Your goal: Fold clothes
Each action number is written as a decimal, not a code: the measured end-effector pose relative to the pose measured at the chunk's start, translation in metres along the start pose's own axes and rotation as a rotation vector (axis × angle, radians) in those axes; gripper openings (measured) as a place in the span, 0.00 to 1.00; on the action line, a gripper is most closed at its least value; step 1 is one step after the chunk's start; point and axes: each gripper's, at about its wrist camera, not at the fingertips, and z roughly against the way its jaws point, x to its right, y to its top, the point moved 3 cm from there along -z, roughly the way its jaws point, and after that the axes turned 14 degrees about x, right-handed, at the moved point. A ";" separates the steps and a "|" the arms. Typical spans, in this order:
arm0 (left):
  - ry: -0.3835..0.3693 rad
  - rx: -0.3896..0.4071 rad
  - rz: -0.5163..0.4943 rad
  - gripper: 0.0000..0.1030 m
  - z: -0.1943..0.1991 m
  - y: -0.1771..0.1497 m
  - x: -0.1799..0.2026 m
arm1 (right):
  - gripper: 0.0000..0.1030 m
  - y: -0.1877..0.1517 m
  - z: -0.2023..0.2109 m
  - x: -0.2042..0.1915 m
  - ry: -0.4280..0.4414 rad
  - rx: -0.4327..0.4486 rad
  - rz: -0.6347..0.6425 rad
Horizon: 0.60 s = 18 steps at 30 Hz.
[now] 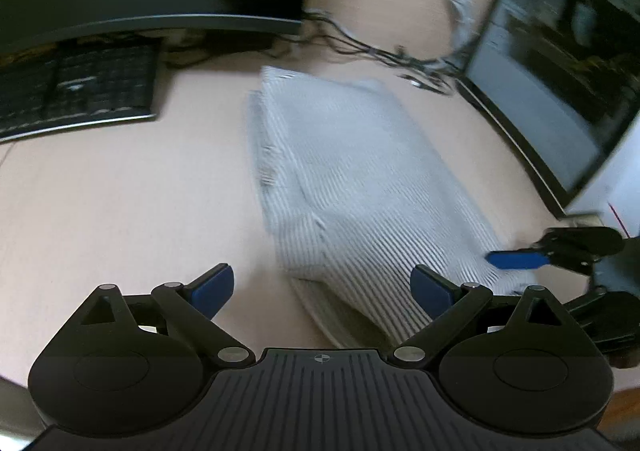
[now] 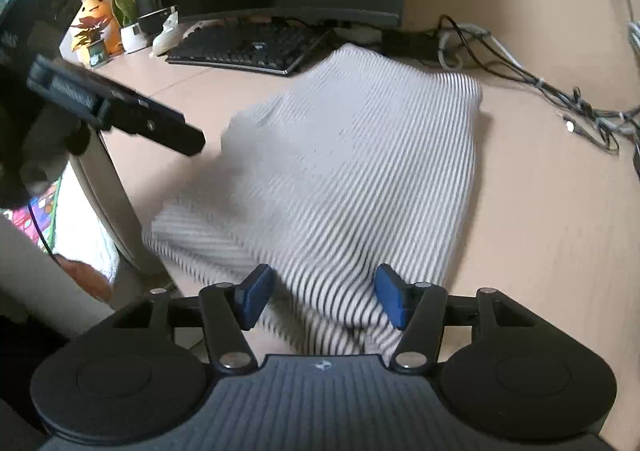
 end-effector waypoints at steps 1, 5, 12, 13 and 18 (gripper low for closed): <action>-0.004 -0.006 -0.010 0.96 -0.001 -0.002 0.003 | 0.57 -0.003 0.001 -0.003 -0.011 0.003 0.028; 0.009 -0.018 0.013 0.96 -0.009 -0.003 0.003 | 0.59 0.004 0.002 -0.010 -0.033 0.001 0.072; 0.036 0.076 0.102 0.99 -0.010 0.011 0.000 | 0.62 0.047 0.013 0.008 -0.073 0.043 0.016; 0.038 0.093 0.128 0.99 -0.008 0.012 -0.003 | 0.62 0.054 0.010 0.011 -0.079 0.042 0.020; 0.082 0.144 0.216 1.00 0.003 0.014 -0.022 | 0.63 0.080 -0.007 0.014 -0.041 0.016 0.078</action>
